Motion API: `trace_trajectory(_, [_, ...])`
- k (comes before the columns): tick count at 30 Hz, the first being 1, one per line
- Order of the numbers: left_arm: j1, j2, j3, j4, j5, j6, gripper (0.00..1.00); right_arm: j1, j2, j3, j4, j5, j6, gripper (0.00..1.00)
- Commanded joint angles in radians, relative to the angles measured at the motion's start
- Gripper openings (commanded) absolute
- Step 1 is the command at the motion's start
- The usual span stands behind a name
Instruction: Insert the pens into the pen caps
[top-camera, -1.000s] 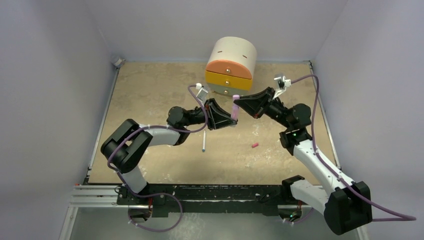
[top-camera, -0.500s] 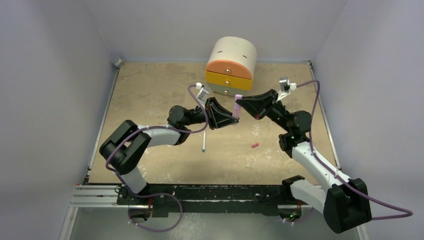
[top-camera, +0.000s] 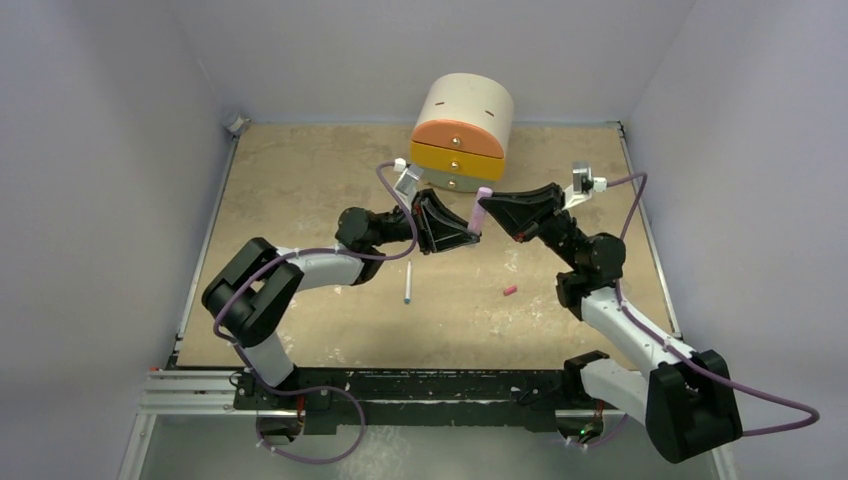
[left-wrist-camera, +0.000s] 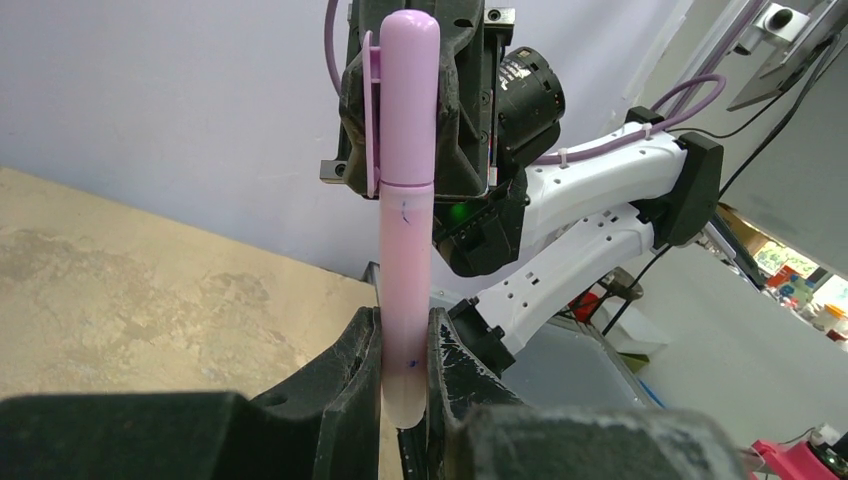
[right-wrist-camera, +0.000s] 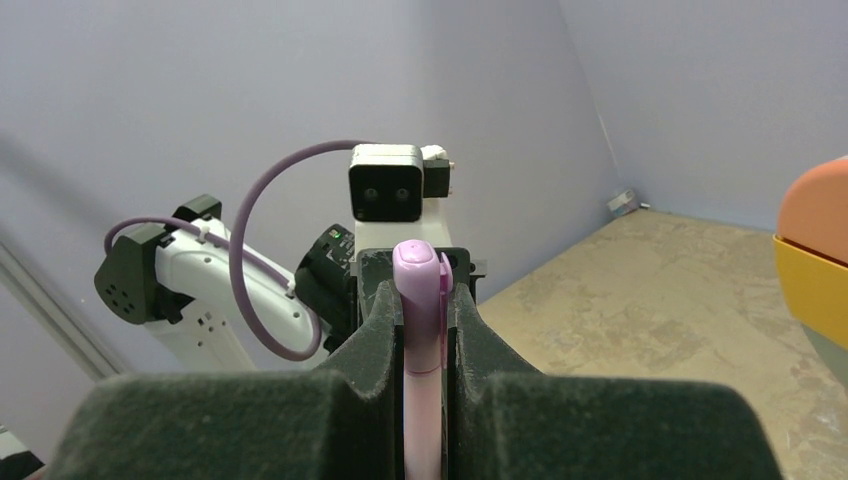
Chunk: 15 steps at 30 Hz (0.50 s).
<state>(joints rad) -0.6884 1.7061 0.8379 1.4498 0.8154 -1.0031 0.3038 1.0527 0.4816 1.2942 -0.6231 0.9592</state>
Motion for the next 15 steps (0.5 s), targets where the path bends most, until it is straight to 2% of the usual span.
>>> trace_trajectory(1, [0.058,-0.055,0.106,0.269,-0.217,-0.018,0.0,0.017,0.017,-0.069,-0.04,-0.21,0.022,0.0])
trace_trajectory(8, [0.081,-0.059,0.151,0.258,-0.216,-0.01,0.0,0.031,0.042,-0.138,0.03,-0.228,0.055,0.0])
trace_trajectory(15, [0.088,-0.034,0.238,0.26,-0.211,-0.03,0.0,0.094,0.074,-0.183,0.027,-0.199,0.022,0.0])
